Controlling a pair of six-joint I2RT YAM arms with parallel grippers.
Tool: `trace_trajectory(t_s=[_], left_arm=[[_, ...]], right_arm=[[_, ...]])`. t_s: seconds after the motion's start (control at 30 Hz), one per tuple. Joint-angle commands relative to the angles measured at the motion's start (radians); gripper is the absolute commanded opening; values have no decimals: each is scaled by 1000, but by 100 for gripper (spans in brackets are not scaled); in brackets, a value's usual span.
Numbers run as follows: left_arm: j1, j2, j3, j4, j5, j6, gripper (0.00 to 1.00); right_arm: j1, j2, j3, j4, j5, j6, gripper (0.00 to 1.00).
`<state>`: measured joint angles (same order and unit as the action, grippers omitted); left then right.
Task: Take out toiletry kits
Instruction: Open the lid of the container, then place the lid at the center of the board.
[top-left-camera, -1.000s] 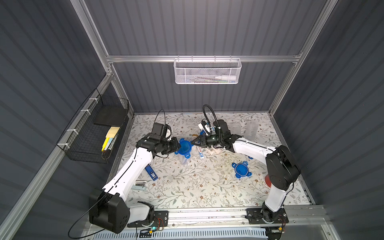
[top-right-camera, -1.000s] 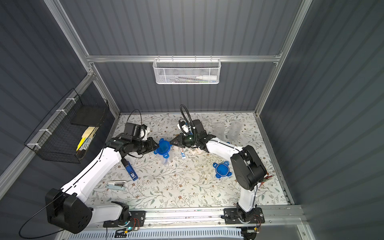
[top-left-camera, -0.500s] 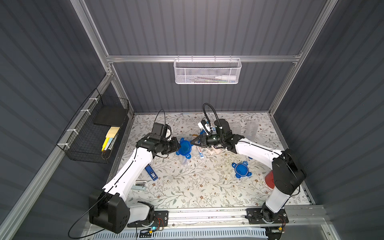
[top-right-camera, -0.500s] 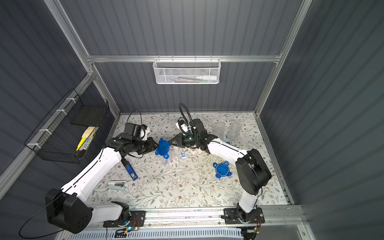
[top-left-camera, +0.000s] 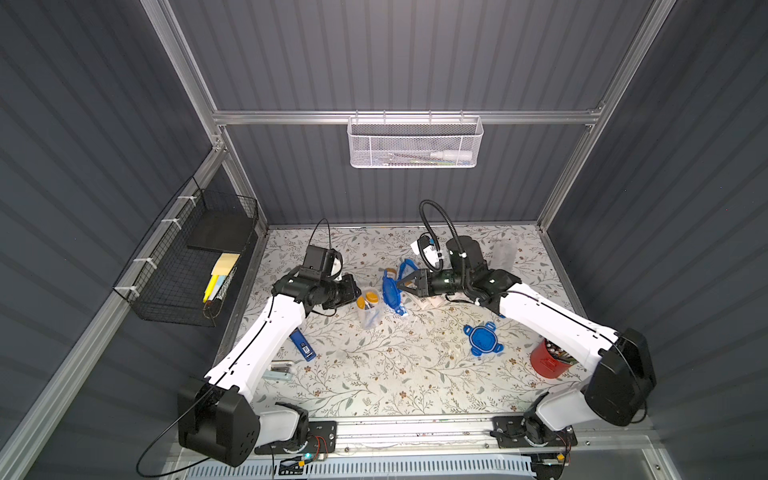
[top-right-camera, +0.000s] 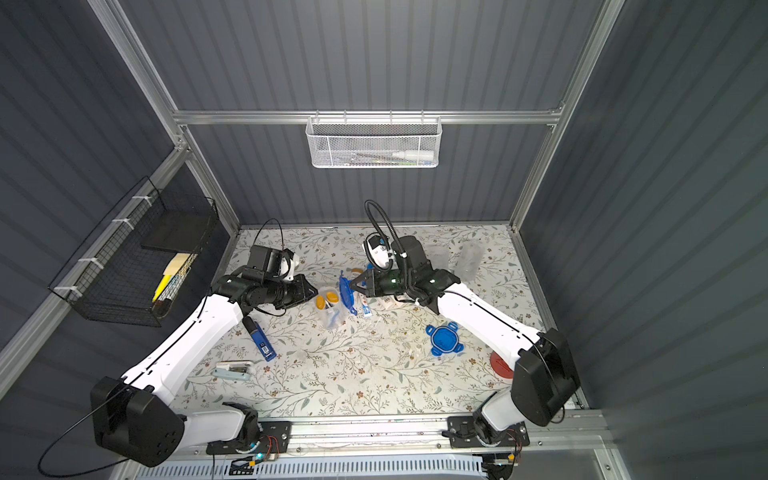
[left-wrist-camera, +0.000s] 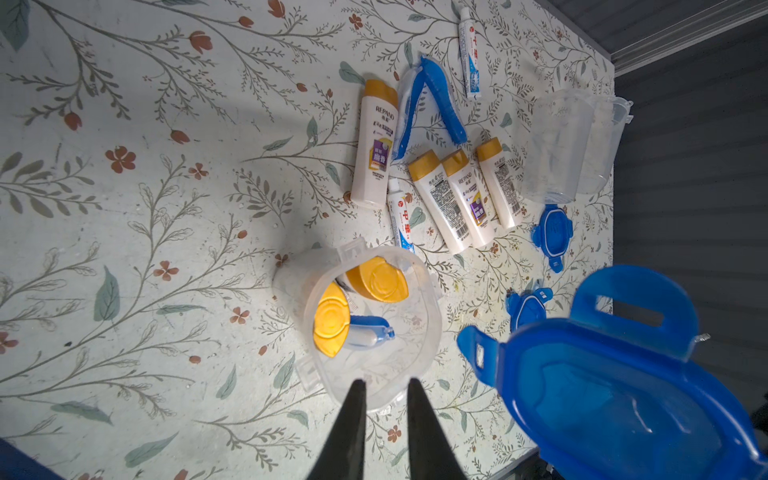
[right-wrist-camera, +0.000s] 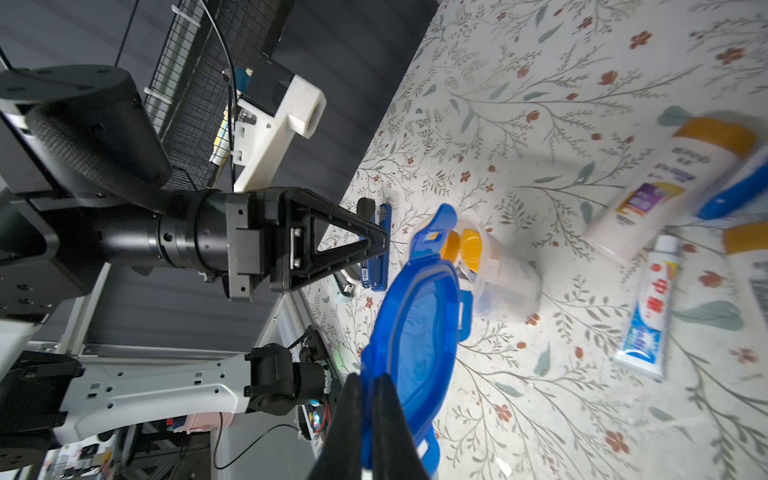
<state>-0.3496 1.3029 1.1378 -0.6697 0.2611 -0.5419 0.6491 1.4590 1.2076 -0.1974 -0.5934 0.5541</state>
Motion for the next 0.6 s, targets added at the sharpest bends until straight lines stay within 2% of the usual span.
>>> trace_trajectory(t_s=[0.0, 0.43, 0.57], left_arm=[[8, -11, 33, -26, -9, 16, 21], [8, 16, 57, -24, -2, 16, 21], [8, 19, 53, -19, -3, 15, 22]], right_arm=[[2, -57, -37, -131, 115, -102, 0], [-1, -287, -178, -250, 558, -187, 0], [0, -327, -220, -301, 650, -196, 0]])
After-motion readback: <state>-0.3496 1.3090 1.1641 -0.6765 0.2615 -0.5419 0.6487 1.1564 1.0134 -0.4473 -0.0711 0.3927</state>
